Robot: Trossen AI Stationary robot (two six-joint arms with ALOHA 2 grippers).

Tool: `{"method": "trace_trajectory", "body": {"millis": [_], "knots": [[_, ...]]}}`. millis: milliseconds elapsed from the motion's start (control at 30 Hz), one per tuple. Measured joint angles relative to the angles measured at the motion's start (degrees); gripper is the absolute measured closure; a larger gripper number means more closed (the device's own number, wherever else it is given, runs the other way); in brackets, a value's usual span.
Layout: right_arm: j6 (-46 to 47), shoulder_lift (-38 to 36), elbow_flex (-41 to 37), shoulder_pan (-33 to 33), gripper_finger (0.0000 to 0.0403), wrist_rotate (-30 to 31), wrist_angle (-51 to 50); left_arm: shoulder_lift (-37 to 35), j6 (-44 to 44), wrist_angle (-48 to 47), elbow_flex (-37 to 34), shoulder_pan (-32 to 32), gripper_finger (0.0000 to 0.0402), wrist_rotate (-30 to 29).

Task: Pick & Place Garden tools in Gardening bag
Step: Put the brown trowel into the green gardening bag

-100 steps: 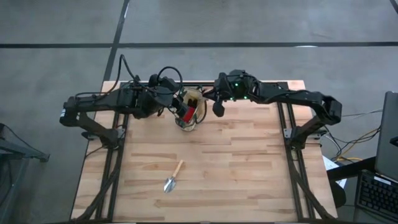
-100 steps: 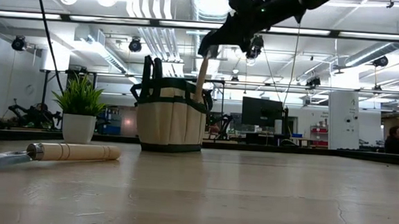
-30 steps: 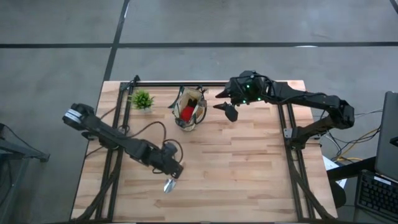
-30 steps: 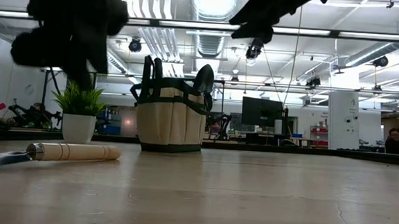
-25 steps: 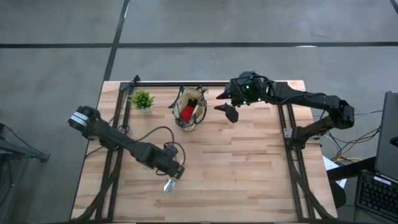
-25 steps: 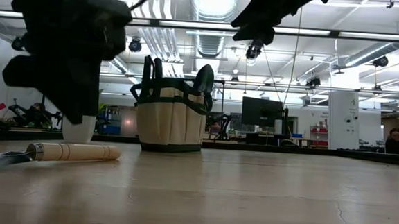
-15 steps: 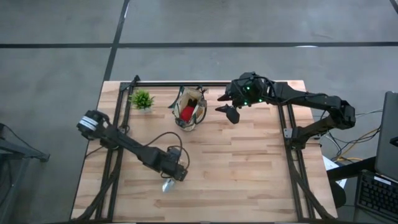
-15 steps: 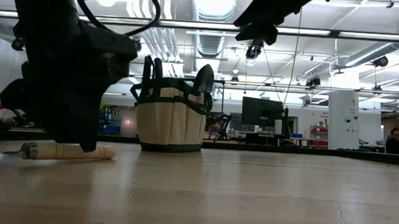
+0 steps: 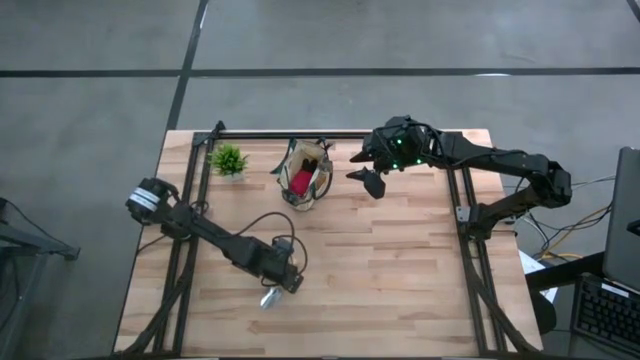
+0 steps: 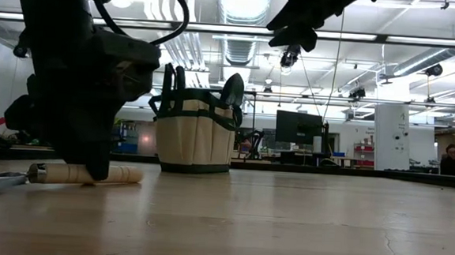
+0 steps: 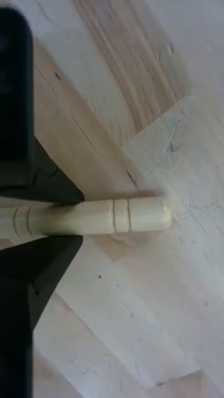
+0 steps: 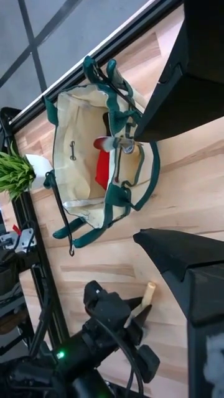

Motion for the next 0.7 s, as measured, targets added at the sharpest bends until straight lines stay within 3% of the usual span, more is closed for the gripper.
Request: {"method": "trace_trajectory", "body": {"millis": [100,200,700], "knots": [[0.24,0.00,0.00,0.00,0.0171,-0.02,0.02,-0.34,-0.52,0.14,-0.03,0.32,0.0341,0.40],[0.23,0.00,0.00,0.00,0.0171,-0.02,0.00,-1.06,-0.73,1.10,-0.25,0.69,0.0342,-0.26],[0.21,-0.62,0.02,0.09,0.0179,-3.14,0.01,-15.19,-0.12,9.09,-0.22,4.46,0.0336,-17.08]]}}
